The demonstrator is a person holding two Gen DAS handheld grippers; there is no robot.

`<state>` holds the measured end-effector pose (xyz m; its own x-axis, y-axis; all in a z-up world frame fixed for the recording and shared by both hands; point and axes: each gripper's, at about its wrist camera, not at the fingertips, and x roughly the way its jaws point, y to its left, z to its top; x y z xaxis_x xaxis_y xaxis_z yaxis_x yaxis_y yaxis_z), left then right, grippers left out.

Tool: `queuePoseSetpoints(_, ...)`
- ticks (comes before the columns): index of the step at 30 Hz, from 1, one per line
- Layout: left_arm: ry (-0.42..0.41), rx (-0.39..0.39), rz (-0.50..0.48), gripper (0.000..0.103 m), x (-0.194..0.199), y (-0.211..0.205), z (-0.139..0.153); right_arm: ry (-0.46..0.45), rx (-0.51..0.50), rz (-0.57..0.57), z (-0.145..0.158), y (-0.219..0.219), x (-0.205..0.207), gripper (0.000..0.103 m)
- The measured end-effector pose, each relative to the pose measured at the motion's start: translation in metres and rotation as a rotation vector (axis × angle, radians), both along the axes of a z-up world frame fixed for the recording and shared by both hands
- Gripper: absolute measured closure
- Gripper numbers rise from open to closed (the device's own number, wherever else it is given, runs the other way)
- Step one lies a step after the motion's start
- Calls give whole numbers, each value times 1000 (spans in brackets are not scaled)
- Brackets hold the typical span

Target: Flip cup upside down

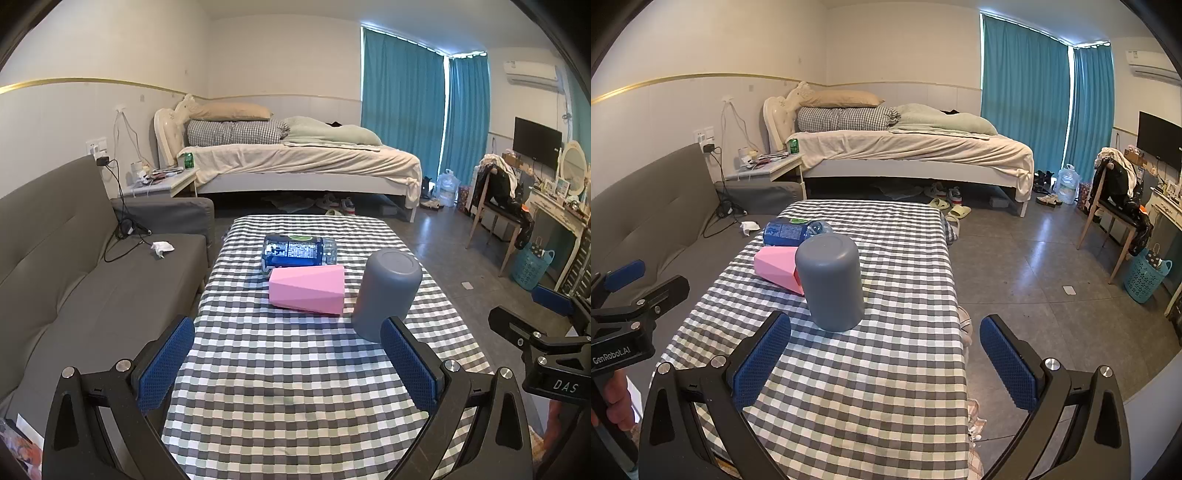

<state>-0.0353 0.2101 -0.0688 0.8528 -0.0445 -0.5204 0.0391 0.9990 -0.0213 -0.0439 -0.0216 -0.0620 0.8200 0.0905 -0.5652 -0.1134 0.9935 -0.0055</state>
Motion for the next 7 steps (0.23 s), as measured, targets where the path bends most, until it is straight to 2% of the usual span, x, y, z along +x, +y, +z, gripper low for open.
queuePoseSetpoints(7,3,1,-2,0,-2,-1,-1,0,5,4,-1,0,0,0)
